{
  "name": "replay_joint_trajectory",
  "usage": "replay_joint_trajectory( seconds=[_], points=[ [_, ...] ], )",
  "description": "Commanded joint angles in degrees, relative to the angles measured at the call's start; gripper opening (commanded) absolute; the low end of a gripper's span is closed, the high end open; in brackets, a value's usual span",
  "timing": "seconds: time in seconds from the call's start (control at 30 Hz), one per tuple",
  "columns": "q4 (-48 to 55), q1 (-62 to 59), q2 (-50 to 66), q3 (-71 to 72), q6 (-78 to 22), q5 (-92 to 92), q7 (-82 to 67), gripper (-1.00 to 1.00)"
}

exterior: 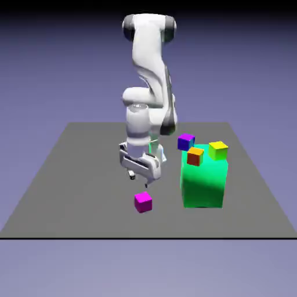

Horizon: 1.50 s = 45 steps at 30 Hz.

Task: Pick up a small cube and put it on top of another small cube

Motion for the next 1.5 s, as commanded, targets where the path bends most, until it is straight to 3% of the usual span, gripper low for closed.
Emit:
replay_joint_trajectory(
  seconds=[0.0, 0.07, 0.3, 0.33, 0.63, 1.13, 1.47],
  points=[
    [0.21, -1.26, 1.73, 0.96, -0.85, 0.53, 2.50, 0.00],
    [0.35, -2.09, 2.91, 1.62, -1.43, 0.89, 4.20, 0.00],
    [1.99, 2.88, 17.20, -3.96, 11.11, -4.18, 7.43, 0.00],
    [1.99, 2.89, 17.21, -3.96, 11.11, -4.18, 7.43, -1.00],
    [0.35, -2.09, 2.91, 1.62, -1.43, 0.89, 4.20, -1.00],
    [11.90, 27.55, -15.96, -17.36, -33.46, 36.58, -6.43, -1.00],
    [9.29, 35.48, -33.33, -11.14, -48.58, 15.17, -31.35, -1.00]
  ],
)
